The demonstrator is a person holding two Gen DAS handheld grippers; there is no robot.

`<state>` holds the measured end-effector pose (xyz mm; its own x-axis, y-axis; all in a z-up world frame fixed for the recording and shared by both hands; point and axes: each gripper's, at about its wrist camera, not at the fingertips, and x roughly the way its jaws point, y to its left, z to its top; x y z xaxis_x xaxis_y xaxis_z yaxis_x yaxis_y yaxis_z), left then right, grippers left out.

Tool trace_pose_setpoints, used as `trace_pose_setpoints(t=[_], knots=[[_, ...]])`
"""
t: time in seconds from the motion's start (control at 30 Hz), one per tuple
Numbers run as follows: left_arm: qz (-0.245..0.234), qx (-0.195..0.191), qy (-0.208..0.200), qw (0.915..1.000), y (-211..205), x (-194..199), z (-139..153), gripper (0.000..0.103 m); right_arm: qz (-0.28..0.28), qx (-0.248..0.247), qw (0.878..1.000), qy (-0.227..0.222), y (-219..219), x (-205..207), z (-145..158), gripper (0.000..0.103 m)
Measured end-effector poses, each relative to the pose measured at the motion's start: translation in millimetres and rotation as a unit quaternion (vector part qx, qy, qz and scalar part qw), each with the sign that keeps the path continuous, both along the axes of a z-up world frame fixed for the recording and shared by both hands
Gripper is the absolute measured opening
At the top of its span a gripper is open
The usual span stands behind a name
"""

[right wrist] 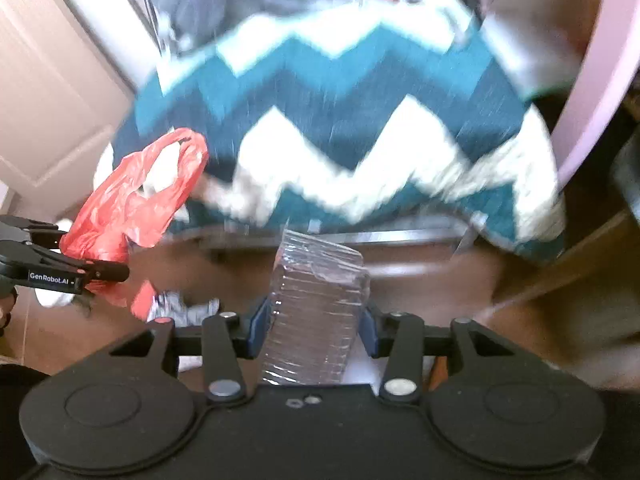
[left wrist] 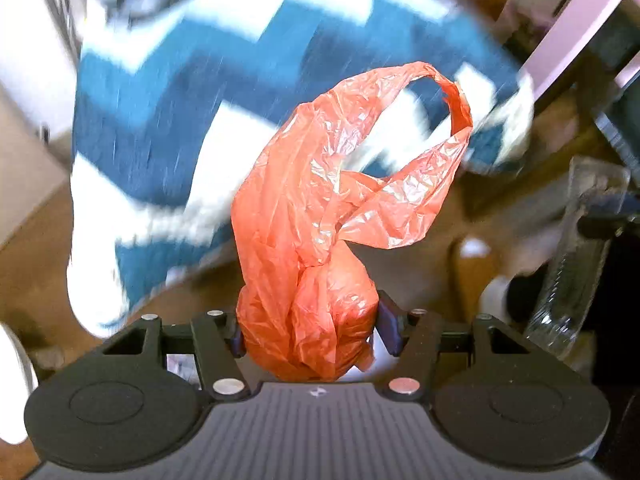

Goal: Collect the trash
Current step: 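Carry the red bag and clear cup stack with both tools to the teal bin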

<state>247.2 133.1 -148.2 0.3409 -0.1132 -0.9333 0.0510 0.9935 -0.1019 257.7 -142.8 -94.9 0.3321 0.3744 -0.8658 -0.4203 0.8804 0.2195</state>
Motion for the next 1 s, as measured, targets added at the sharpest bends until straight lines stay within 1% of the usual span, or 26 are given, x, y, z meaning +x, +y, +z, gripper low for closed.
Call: trace_pose_setpoints(t=[0.13,0.2,0.3,0.33,0.4,0.43,0.57,0.7,0.8,0.9,1.0], knots=[[-0.006,0.004,-0.058,0.9983,-42.4,7.5,65.2,0.059,-0.012,0.013,0.998,-0.06,-32.1,-5.9,54.2,0.045],[-0.008,0.002,-0.078,0.9969,-64.2,9.8,90.1,0.059,-0.018,0.018,0.996,-0.087,-48.6,-7.6,78.8,0.045],[-0.019,-0.002,-0.112,0.9935,-99.9,17.2,134.3,0.059,-0.03,0.022,0.991,-0.131,-76.9,-14.0,121.7,0.045],[-0.023,-0.003,-0.122,0.9922,-111.0,17.7,149.7,0.059,-0.035,0.022,0.989,-0.144,-85.1,-14.7,131.3,0.045],[-0.034,-0.008,-0.144,0.9889,-134.1,18.7,176.2,0.059,-0.047,0.022,0.984,-0.169,-102.6,-15.3,156.1,0.045],[-0.04,-0.012,-0.153,0.9873,-143.3,17.0,184.0,0.059,-0.051,0.022,0.982,-0.181,-110.5,-15.8,165.8,0.045],[-0.07,-0.015,-0.198,0.9776,-193.3,19.1,233.2,0.059,-0.063,0.023,0.97,-0.233,-145.8,-17.0,211.6,0.045],[-0.094,-0.043,-0.228,0.9682,-239.5,27.0,270.5,0.059,-0.082,0.022,0.954,-0.286,-183.7,-15.2,256.8,0.045],[-0.107,-0.065,-0.238,0.9632,-274.0,34.5,295.9,0.059,-0.105,0.018,0.943,-0.314,-213.2,-14.4,285.0,0.045],[-0.129,-0.071,-0.254,0.956,-316.1,44.7,320.2,0.059,-0.135,0.017,0.933,-0.332,-246.2,-12.6,307.2,0.045],[-0.153,-0.076,-0.27,0.9477,-352.6,51.8,340.6,0.059,-0.163,0.021,0.924,-0.344,-278.2,-10.8,321.0,0.045]])
